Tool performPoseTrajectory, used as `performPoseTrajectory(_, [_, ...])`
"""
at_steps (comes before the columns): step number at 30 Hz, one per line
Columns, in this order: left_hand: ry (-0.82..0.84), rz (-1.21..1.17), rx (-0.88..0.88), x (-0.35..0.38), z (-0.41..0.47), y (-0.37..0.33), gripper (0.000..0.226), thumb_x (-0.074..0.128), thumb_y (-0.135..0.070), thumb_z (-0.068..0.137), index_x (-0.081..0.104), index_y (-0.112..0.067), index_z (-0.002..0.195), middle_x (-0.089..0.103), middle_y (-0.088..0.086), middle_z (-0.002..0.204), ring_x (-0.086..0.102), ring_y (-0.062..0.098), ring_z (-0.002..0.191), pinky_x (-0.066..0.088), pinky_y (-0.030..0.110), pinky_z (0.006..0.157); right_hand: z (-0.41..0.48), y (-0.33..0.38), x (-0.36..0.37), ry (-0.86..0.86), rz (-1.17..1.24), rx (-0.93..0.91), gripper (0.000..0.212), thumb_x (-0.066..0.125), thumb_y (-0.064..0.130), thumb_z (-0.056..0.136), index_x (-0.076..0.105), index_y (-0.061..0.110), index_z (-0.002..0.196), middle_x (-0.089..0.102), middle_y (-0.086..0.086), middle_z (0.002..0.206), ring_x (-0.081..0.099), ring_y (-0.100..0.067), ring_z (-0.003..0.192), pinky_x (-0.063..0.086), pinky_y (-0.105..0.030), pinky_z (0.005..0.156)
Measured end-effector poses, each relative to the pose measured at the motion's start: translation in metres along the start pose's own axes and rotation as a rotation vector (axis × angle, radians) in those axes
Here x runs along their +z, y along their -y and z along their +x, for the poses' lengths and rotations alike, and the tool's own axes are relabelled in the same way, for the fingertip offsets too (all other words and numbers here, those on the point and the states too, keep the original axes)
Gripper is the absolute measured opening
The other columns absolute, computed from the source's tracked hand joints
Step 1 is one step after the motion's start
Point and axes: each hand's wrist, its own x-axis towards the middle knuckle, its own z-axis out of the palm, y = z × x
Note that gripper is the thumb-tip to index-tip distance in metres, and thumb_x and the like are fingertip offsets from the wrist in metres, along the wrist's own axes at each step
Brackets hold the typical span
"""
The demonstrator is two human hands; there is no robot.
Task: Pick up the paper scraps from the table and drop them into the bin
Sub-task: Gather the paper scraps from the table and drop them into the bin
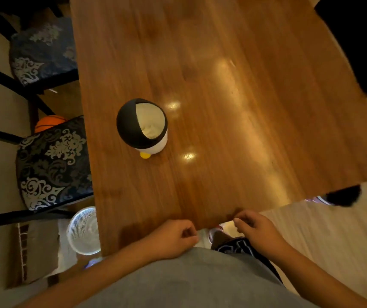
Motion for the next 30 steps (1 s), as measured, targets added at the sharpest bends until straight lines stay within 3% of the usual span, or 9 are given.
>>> performPoseTrajectory(4, [0.202, 0.108, -0.044, 0.045, 0.018, 0.016, 0.022, 0.054, -0.044, 0.087, 0.063, -0.024, 0.087, 0.068, 0.004, 0.096, 0.062, 0.016, 0.086, 0.051, 0.035, 0.080, -0.025, -0.046, 0.018, -0.077, 0.064, 0.183, 0.009, 0.059, 0.035, 0.091, 0.065, 0.030, 0.089, 0.070, 0.004, 0.091, 0.066, -0.013, 0.084, 0.053, -0.034, 0.077])
performPoseTrajectory(8, [0.202, 0.219, -0.158, 0.057, 0.030, 0.019, 0.026, 0.052, -0.035, 0.093, 0.065, -0.015, 0.085, 0.066, 0.009, 0.090, 0.062, 0.019, 0.090, 0.040, 0.026, 0.069, -0.052, -0.101, 0.023, -0.070, 0.112, 0.351, 0.019, 0.057, 0.034, 0.092, 0.066, 0.018, 0.098, 0.068, -0.006, 0.097, 0.066, -0.024, 0.089, 0.054, -0.044, 0.085])
performPoseTrajectory(10, [0.177, 0.237, -0.195, 0.055, 0.031, 0.017, 0.034, 0.051, -0.041, 0.088, 0.069, -0.013, 0.095, 0.069, 0.012, 0.101, 0.061, 0.006, 0.083, 0.036, 0.012, 0.059, -0.065, -0.127, 0.021, -0.085, 0.146, 0.398, 0.020, 0.057, 0.031, 0.093, 0.066, 0.013, 0.094, 0.069, -0.011, 0.094, 0.065, -0.028, 0.087, 0.053, -0.046, 0.084])
performPoseTrajectory(12, [0.179, 0.287, -0.211, 0.056, 0.031, 0.017, 0.043, 0.044, -0.046, 0.086, 0.067, -0.012, 0.101, 0.069, 0.010, 0.108, 0.060, 0.000, 0.079, 0.038, 0.004, 0.064, -0.078, -0.153, 0.016, -0.125, 0.224, 0.455, 0.020, 0.059, 0.027, 0.093, 0.067, 0.009, 0.089, 0.070, -0.016, 0.089, 0.064, -0.028, 0.079, 0.052, -0.045, 0.079])
performPoseTrajectory(14, [0.130, 0.358, -0.265, 0.064, 0.034, 0.019, 0.038, 0.044, -0.043, 0.093, 0.068, -0.016, 0.103, 0.068, 0.008, 0.109, 0.062, 0.014, 0.096, 0.046, 0.025, 0.085, -0.092, -0.181, 0.012, -0.151, 0.298, 0.508, 0.022, 0.059, 0.025, 0.093, 0.066, 0.005, 0.088, 0.071, -0.020, 0.087, 0.064, -0.026, 0.071, 0.051, -0.040, 0.069])
performPoseTrajectory(15, [0.099, 0.353, -0.282, 0.069, 0.036, 0.019, 0.031, 0.047, -0.039, 0.094, 0.068, -0.017, 0.098, 0.068, 0.008, 0.101, 0.062, 0.018, 0.091, 0.048, 0.034, 0.085, -0.099, -0.197, 0.010, -0.157, 0.329, 0.526, 0.023, 0.060, 0.025, 0.093, 0.066, 0.004, 0.088, 0.071, -0.021, 0.087, 0.064, -0.025, 0.069, 0.050, -0.038, 0.066])
performPoseTrajectory(20, [-0.027, 0.234, -0.329, 0.123, 0.053, -0.011, 0.024, 0.054, -0.025, 0.092, 0.065, -0.009, 0.077, 0.065, 0.011, 0.074, 0.057, 0.020, 0.066, 0.043, 0.029, 0.063, -0.142, -0.282, -0.002, -0.202, 0.448, 0.587, 0.024, 0.060, 0.025, 0.093, 0.065, 0.002, 0.089, 0.070, -0.027, 0.089, 0.062, -0.030, 0.069, 0.050, -0.038, 0.065])
performPoseTrajectory(24, [-0.010, 0.195, -0.372, 0.185, 0.076, -0.054, 0.018, 0.053, -0.020, 0.093, 0.066, -0.007, 0.087, 0.069, 0.014, 0.085, 0.060, 0.019, 0.068, 0.045, 0.025, 0.060, -0.185, -0.350, -0.013, -0.246, 0.480, 0.628, 0.027, 0.058, 0.030, 0.093, 0.066, 0.005, 0.087, 0.071, -0.018, 0.082, 0.068, -0.035, 0.075, 0.056, -0.043, 0.074])
performPoseTrajectory(30, [0.054, 0.243, -0.238, 0.266, 0.103, -0.133, 0.016, 0.053, -0.016, 0.094, 0.062, -0.003, 0.089, 0.064, 0.013, 0.083, 0.058, 0.019, 0.069, 0.045, 0.022, 0.054, -0.246, -0.432, -0.032, -0.319, 0.651, 0.709, 0.025, 0.059, 0.026, 0.093, 0.064, 0.003, 0.084, 0.065, -0.014, 0.078, 0.059, -0.025, 0.063, 0.043, -0.030, 0.056])
